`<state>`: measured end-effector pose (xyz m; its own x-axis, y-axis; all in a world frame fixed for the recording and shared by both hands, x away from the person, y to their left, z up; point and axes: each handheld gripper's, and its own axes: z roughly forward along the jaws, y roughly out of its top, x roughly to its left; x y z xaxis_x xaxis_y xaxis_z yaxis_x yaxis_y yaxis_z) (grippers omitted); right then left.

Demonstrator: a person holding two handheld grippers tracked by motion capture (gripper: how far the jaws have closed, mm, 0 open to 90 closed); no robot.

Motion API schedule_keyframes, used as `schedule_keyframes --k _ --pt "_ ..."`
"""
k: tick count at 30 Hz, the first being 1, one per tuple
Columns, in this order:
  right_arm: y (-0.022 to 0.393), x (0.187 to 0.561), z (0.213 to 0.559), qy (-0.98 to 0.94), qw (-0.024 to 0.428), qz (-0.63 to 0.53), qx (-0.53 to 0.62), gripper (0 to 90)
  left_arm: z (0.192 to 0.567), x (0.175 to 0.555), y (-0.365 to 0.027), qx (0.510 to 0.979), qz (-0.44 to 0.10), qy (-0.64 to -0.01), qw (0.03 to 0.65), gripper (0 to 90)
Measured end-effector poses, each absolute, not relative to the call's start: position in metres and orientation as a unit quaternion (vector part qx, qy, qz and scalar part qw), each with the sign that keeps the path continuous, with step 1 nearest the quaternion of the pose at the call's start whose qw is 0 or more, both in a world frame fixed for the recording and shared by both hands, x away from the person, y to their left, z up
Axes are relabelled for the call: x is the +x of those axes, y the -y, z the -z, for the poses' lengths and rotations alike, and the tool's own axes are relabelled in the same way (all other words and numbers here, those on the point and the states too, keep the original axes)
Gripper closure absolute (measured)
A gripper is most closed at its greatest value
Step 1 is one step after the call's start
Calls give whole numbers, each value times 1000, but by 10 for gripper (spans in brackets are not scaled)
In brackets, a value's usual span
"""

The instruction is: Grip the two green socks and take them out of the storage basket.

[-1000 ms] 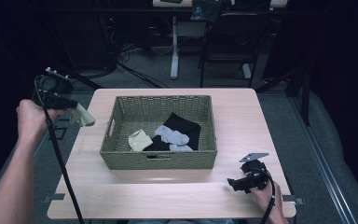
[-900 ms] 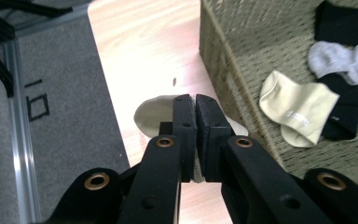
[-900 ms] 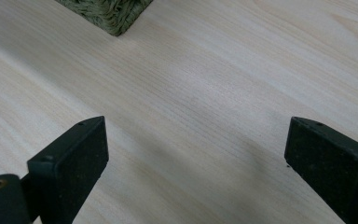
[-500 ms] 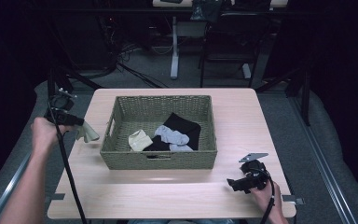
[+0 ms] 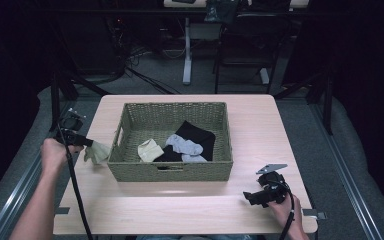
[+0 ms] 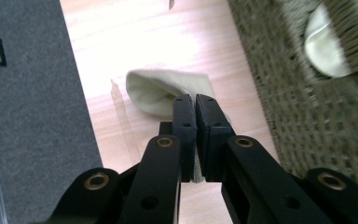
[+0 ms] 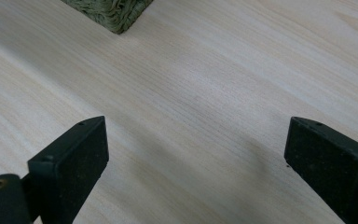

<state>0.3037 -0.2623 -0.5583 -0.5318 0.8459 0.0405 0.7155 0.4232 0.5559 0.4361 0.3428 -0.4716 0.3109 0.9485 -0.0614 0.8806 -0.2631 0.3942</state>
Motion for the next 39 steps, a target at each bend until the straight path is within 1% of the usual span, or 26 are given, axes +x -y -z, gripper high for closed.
schedule_keyframes --k 8,16,22,25,27,29,31,33,34,36,37,38,39 --pt "260 303 558 -836 123 -264 464 57 500 436 -346 783 -78 -590 181 872" --pt "261 304 558 -835 123 -263 468 58 516 436 -349 774 -78 -599 188 872" --pt "262 304 558 -837 122 -260 466 58 529 437 -348 773 -70 -604 181 871" --pt "262 304 558 -836 122 -261 467 58 531 437 -351 764 -64 -610 200 850" --pt "262 304 558 -835 123 -263 468 58 528 435 -353 760 -65 -613 207 776" --pt "262 303 558 -834 125 -265 468 58 523 433 -354 759 -67 -614 205 658" --pt "262 303 559 -833 124 -263 470 58 516 431 -355 758 -66 -614 209 593" --pt "263 304 559 -833 122 -264 471 58 507 430 -356 760 -76 -612 206 461" --pt "263 305 558 -833 124 -263 471 58 502 429 -356 761 -79 -611 206 433" --pt "263 305 558 -834 124 -263 470 58 492 428 -355 760 -89 -608 211 336" --pt "262 304 558 -834 123 -263 469 58 486 427 -354 760 -94 -606 215 307" --pt "262 304 558 -835 124 -263 468 58 480 426 -353 760 -100 -603 218 251" --pt "261 304 558 -834 125 -264 468 58 473 425 -351 760 -107 -601 222 218"
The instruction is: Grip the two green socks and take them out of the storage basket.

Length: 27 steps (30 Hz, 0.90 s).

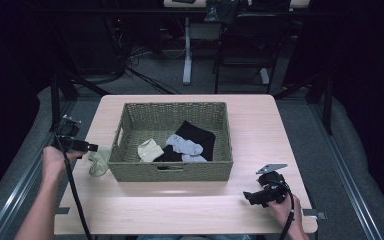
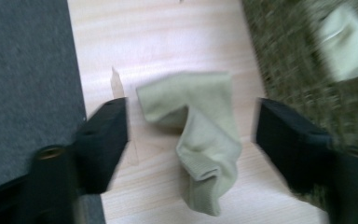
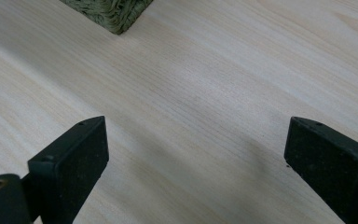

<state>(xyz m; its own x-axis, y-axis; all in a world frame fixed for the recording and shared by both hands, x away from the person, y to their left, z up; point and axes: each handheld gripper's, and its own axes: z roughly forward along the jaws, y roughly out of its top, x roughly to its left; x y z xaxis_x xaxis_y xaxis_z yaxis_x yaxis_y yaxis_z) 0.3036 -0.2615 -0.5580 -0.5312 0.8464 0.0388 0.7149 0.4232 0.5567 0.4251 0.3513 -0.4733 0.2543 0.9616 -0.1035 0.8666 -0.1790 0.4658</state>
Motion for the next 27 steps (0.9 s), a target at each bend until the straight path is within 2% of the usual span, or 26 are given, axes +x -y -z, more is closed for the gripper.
schedule_keyframes --k 7,10,14,19,27 --pt "262 305 558 -834 124 -264 469 58 425 425 -330 773 -145 -569 240 140" --pt "261 304 557 -835 124 -263 467 58 413 425 -322 776 -153 -563 240 46" --pt "262 304 558 -835 123 -264 467 58 392 427 -302 788 -169 -537 247 24" --pt "262 305 558 -835 121 -265 467 58 380 434 -282 801 -165 -518 251 0" --pt "263 305 558 -833 123 -266 469 58 385 450 -242 833 -149 -478 237 0"
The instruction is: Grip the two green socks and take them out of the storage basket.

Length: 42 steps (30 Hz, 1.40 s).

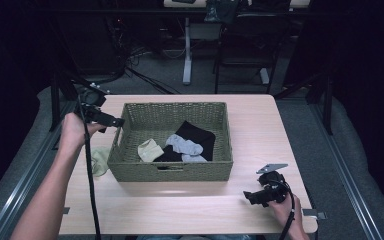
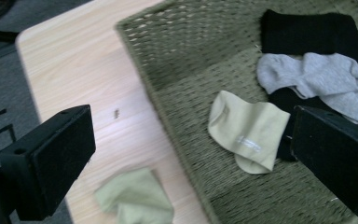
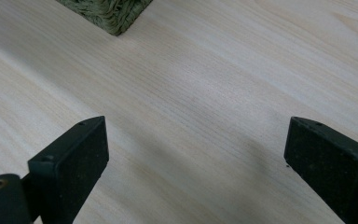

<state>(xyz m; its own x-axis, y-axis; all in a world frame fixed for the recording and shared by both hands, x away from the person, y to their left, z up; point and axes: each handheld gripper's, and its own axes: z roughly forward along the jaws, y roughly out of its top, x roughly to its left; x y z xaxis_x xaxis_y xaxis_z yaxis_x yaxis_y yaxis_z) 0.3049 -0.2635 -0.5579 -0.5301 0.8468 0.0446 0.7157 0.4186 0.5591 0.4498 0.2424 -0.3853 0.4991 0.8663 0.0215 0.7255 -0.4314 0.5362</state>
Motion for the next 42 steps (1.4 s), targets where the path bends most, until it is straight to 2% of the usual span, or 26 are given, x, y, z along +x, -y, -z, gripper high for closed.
schedule_keyframes --k 14,29,34,38,42 --pt "263 305 557 -833 123 -268 468 58 425 474 -194 854 -118 -456 219 2" --pt "262 304 557 -835 123 -267 465 58 468 486 -171 875 -84 -443 176 48" --pt "263 305 558 -834 126 -269 465 58 478 490 -167 878 -70 -440 174 109" --pt "262 304 557 -835 123 -267 466 58 488 491 -163 888 -47 -428 161 225" --pt "264 305 558 -836 123 -263 465 58 495 494 -159 892 -27 -423 154 281"
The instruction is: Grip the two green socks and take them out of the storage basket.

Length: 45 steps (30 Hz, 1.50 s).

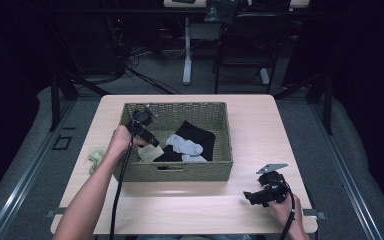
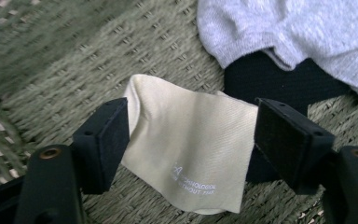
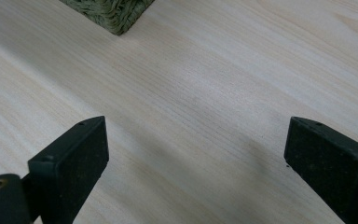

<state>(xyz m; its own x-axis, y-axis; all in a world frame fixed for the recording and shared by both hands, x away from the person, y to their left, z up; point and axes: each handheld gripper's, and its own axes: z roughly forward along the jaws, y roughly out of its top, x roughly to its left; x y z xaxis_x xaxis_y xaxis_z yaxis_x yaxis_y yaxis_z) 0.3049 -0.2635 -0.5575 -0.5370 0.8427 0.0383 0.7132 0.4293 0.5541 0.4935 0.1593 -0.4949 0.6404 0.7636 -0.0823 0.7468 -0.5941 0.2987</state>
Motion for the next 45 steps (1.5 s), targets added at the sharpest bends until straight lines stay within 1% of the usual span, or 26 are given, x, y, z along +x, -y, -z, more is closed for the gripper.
schedule_keyframes --k 3,4,6,8,11,14,16,18,20,25,31,41,45 --pt "263 305 557 -836 121 -266 464 58 499 495 -157 892 -17 -425 151 372" --pt "263 305 557 -836 121 -266 464 58 501 496 -156 894 -14 -423 149 372" --pt "262 305 557 -836 121 -266 464 58 504 496 -155 896 -3 -420 143 424" --pt "263 304 557 -836 122 -268 464 58 508 495 -153 898 2 -418 136 452" --pt "263 305 558 -833 122 -272 466 58 514 496 -153 899 10 -419 129 519" --pt "263 305 557 -836 124 -267 463 58 517 496 -153 898 15 -421 124 646" --pt "263 305 557 -836 123 -268 464 58 519 495 -152 900 16 -418 120 762" --pt "263 305 557 -835 123 -268 464 58 519 493 -151 901 15 -416 118 849" --pt "264 305 557 -835 123 -267 465 58 516 492 -152 901 11 -416 121 867" --pt "264 304 557 -834 123 -268 466 59 502 488 -157 900 -4 -414 137 870" --pt "265 306 558 -833 124 -266 468 59 467 483 -164 901 -32 -401 161 871" --pt "266 303 557 -832 124 -267 470 59 429 476 -170 898 -57 -395 186 871" --pt "267 301 556 -831 127 -268 471 60 416 475 -169 900 -65 -389 186 870"
